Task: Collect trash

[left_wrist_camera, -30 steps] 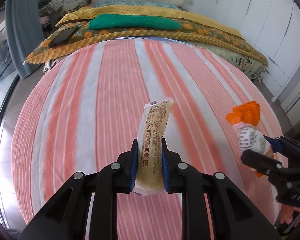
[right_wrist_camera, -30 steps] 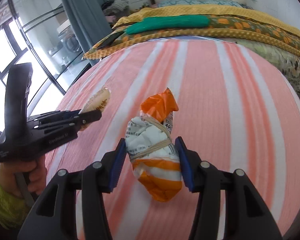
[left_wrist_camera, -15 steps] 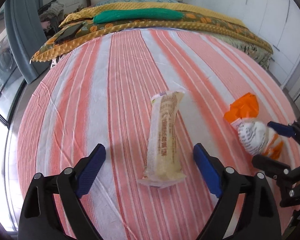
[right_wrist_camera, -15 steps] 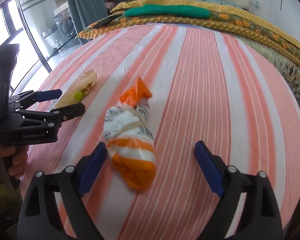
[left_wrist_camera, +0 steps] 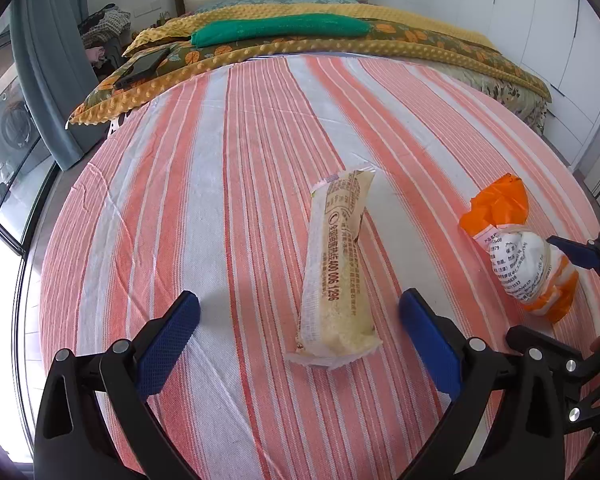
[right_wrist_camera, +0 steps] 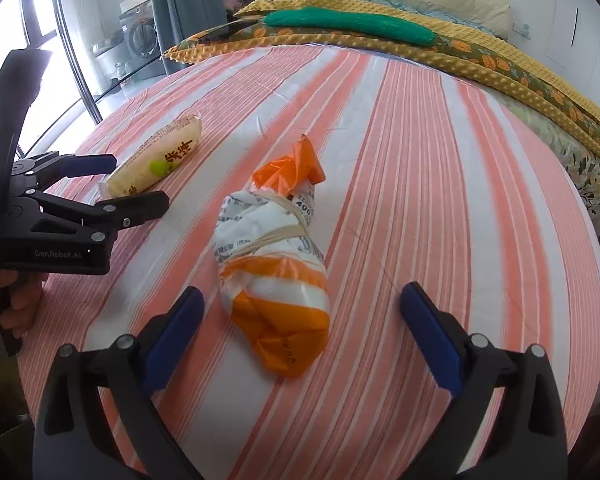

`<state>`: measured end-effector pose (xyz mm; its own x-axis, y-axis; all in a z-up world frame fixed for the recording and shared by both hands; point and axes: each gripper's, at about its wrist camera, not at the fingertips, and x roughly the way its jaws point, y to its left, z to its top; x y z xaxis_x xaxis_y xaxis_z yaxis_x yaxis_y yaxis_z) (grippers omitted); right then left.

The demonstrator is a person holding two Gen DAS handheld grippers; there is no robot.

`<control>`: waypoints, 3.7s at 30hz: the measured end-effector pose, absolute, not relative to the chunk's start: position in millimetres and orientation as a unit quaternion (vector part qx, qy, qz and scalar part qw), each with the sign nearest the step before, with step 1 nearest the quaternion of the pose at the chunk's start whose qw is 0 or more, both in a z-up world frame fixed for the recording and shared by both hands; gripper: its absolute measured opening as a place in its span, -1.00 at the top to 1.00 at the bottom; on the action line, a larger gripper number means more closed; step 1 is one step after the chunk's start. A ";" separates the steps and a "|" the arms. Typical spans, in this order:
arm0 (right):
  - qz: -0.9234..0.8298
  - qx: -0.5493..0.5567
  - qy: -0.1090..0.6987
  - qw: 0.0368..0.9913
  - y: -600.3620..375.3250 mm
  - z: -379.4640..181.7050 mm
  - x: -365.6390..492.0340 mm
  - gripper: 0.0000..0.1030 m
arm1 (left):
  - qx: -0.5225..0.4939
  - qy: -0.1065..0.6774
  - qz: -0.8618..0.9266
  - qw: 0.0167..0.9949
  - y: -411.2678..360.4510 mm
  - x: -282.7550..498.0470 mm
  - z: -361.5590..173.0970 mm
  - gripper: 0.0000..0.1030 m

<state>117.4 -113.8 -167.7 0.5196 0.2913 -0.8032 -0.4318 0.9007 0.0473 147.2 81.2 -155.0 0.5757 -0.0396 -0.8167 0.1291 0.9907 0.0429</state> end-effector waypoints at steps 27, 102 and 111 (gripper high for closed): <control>0.267 -0.081 0.506 0.816 -100.7 -131.2 138.9 0.13 | 0.074 0.490 -0.185 0.849 69.0 169.2 -135.6 0.64; -0.196 0.205 0.366 0.886 -556.0 -93.9 -149.1 -0.91 | 0.174 0.387 -0.320 0.847 -377.2 -25.9 -96.5 -0.90; -0.183 0.176 0.415 0.874 -531.8 -112.5 -142.2 -0.91 | 0.184 0.425 -0.296 0.836 -364.2 -18.8 -115.1 -0.90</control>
<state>-142.2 -531.8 -112.5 0.5878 -0.1745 -0.7899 0.4664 0.8710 0.1546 -18.8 -364.2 -115.1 0.4647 -0.3381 -0.8184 0.6502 0.7577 0.0562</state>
